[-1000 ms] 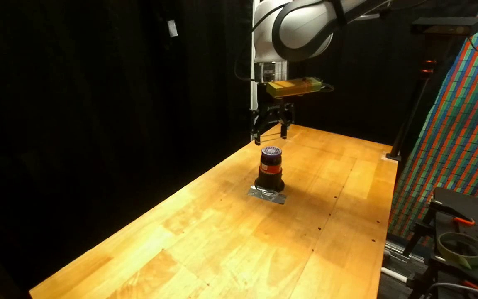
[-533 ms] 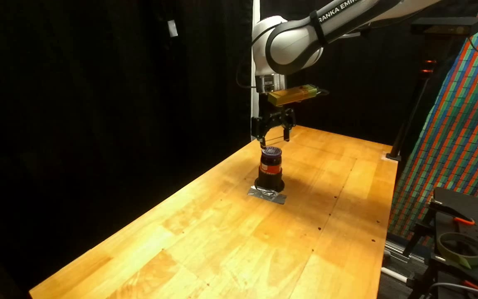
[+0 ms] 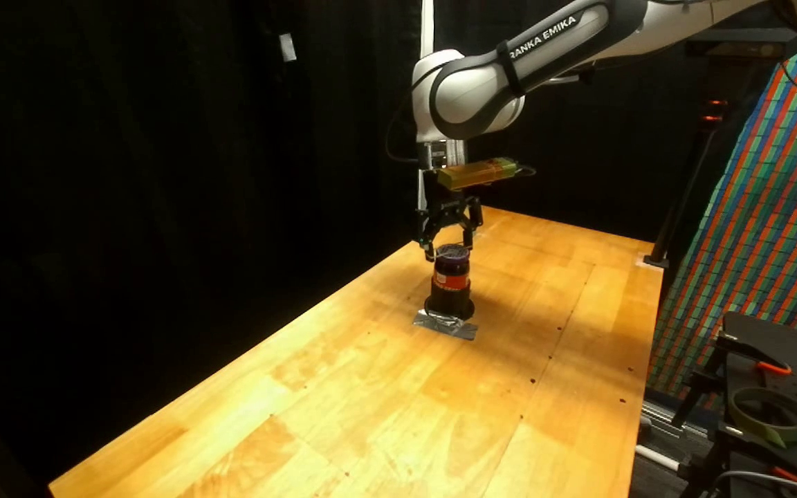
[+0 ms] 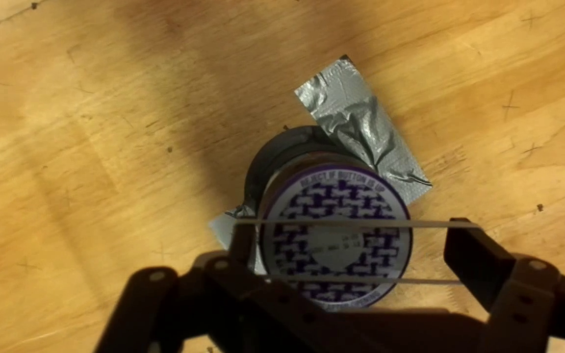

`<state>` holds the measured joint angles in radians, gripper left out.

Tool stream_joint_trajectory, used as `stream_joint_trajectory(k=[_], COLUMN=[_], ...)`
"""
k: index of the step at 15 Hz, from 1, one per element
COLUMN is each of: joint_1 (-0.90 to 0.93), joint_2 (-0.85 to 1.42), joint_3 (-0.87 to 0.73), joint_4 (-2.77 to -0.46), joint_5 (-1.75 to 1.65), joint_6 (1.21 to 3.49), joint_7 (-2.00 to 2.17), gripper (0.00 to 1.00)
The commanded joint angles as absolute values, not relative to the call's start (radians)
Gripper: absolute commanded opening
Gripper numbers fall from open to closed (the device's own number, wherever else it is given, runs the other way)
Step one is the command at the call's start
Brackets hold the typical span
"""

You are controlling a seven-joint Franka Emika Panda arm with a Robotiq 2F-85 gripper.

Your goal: Put the elastic around the bottle

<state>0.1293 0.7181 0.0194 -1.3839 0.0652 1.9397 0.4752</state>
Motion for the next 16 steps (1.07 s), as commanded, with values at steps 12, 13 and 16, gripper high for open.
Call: stream_joint_trajectory(k=[12,13,16], joint_1=[0.113,0.112,0.106], joint_2=[0.803,0.805,0.810], joint_3=[-0.006,-0.011,-0.025], joint_4=[-1.273,-1.272,-1.272], joint_5=[0.098,0.095,0.095], joint_6=[1.923,1.930,1.953], joint_7=[0.471,0.472,0.483], gripper=[1.00,1.00,1.00])
